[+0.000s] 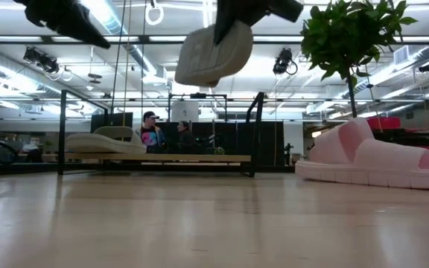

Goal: Pick and place slides into the shelf
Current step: Put the gray slipper on the shelf

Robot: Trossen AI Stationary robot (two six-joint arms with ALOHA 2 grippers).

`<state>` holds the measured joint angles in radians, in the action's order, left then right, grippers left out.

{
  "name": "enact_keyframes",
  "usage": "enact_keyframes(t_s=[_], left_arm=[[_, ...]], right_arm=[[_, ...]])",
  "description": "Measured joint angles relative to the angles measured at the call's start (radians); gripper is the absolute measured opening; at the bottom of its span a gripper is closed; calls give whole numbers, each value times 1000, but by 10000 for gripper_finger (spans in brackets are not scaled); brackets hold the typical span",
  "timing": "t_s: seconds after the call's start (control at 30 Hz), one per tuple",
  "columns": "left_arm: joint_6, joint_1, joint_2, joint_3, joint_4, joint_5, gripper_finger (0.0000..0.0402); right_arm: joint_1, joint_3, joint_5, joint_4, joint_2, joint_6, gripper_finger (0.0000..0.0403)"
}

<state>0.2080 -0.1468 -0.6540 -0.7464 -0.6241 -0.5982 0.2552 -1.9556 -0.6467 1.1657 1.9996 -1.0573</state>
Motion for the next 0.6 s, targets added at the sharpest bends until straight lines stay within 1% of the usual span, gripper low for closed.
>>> enact_keyframes(t_s=[0.1, 0.23, 0.37, 0.5, 0.6], left_arm=[[83, -21, 0, 0, 74, 10, 43], [147, -75, 0, 0, 103, 95, 50], [225, -130, -22, 0, 134, 105, 59], [238, -185, -82, 0, 232, 105, 71], [295, -229, -154, 0, 293, 103, 80]], right_arm=[[-16, -17, 12, 5, 15, 39, 55], [-21, -18, 5, 10, 2, 61, 55], [-13, -18, -10, 7, -17, 67, 55], [-18, -18, -51, -22, -25, 69, 55], [-37, -18, -34, -84, -34, 120, 55]])
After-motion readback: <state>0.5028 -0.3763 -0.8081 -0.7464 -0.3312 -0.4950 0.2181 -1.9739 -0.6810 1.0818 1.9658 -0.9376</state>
